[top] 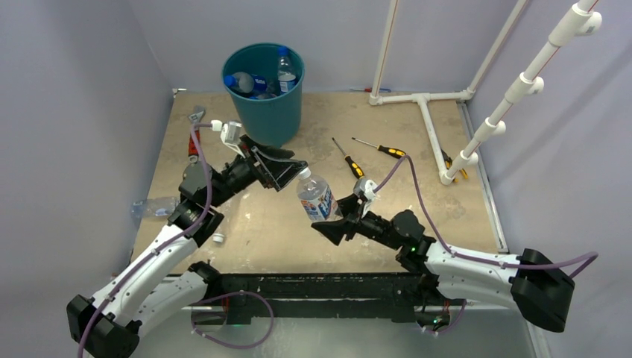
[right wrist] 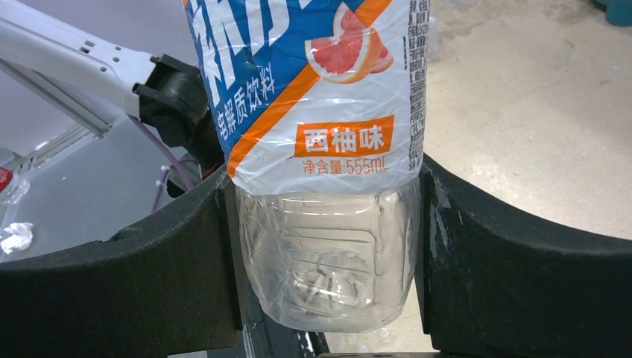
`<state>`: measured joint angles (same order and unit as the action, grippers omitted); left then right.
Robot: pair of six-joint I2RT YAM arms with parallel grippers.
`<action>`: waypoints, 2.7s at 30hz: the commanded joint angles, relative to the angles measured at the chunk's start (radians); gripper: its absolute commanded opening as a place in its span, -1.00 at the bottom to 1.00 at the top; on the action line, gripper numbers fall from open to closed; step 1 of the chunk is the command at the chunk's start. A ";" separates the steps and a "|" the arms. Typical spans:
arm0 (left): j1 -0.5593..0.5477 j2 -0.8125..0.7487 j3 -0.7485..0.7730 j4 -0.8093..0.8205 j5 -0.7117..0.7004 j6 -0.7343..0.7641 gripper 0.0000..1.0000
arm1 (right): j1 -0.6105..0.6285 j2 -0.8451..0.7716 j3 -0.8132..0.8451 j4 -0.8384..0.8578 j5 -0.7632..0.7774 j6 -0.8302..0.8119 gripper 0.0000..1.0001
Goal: Put the plastic bottles in the bin
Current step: Pick up the plastic bottle at the center of the board, then place the plastic bottle in the trash bin.
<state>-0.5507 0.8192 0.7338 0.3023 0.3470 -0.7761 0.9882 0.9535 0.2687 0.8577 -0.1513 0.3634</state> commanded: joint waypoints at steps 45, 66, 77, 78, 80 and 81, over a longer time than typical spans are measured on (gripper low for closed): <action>-0.028 0.084 0.238 -0.128 -0.246 0.223 -1.00 | 0.005 -0.129 0.200 -0.335 0.038 -0.016 0.98; 0.174 0.702 0.808 0.407 -0.741 0.681 -1.00 | 0.004 -0.398 0.013 -0.427 0.187 0.095 0.97; 0.261 0.887 0.816 0.604 -0.641 0.674 -1.00 | 0.004 -0.453 -0.037 -0.458 0.211 0.102 0.97; 0.263 0.901 0.818 0.604 -0.638 0.677 -1.00 | 0.003 -0.453 -0.040 -0.459 0.208 0.101 0.97; 0.269 0.924 0.819 0.605 -0.643 0.690 -1.00 | 0.004 -0.456 -0.044 -0.457 0.201 0.104 0.97; 0.273 0.938 0.817 0.605 -0.646 0.692 -1.00 | 0.003 -0.457 -0.045 -0.457 0.200 0.103 0.97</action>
<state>-0.2947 1.7264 1.5085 0.8280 -0.3222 -0.1017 0.9928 0.5079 0.2352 0.4011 0.0380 0.4572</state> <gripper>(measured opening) 0.358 0.984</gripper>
